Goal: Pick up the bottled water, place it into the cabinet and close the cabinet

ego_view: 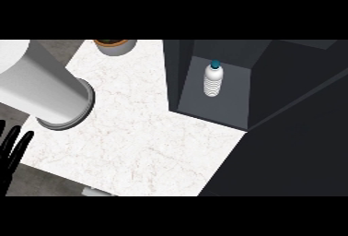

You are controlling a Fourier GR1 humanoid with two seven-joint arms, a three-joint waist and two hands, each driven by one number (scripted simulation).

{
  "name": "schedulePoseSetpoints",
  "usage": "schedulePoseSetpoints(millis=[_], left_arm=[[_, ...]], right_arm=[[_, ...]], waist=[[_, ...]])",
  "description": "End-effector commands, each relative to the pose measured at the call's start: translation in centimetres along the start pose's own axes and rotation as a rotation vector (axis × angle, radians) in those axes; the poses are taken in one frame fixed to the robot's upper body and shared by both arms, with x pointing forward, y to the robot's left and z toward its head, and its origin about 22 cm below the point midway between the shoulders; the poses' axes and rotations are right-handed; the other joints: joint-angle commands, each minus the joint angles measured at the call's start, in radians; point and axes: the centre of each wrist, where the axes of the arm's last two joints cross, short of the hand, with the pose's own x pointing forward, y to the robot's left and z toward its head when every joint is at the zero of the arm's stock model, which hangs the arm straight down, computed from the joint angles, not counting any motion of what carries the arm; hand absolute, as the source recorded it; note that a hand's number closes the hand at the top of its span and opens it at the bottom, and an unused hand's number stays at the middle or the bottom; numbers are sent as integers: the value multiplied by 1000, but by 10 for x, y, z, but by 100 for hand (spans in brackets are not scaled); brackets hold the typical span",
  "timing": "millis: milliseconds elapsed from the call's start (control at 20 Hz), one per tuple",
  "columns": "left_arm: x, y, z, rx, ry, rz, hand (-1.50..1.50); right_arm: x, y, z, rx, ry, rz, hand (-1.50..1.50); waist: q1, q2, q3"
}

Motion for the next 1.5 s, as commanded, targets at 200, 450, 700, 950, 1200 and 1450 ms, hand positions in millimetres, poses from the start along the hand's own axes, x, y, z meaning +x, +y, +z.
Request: schedulePoseSetpoints(millis=[200,450,700,950,1200,1450], left_arm=[[5,1,-8,-34,-23,2,-150],[6,6,-7,-14,-19,-3,-150],[7,10,-4,-9,-5,-7,-150],[6,13,-5,-4,-7,-1,-150],[4,20,2,30,5,-3,-150],[5,22,0,30,-3,-5,-150]], right_arm=[[-21,13,-23,61,-54,-228,150],[-27,2,-25,-24,-41,-237,150],[-27,-26,-41,-63,48,-115,150],[-35,-54,-68,-51,156,-34,150],[-41,-72,-100,-76,226,-33,150],[-47,-95,-144,-108,295,-67,150]], waist=[[32,29,5],[18,26,4],[13,4,6],[3,1,8],[-9,-4,11],[-28,-7,16]])
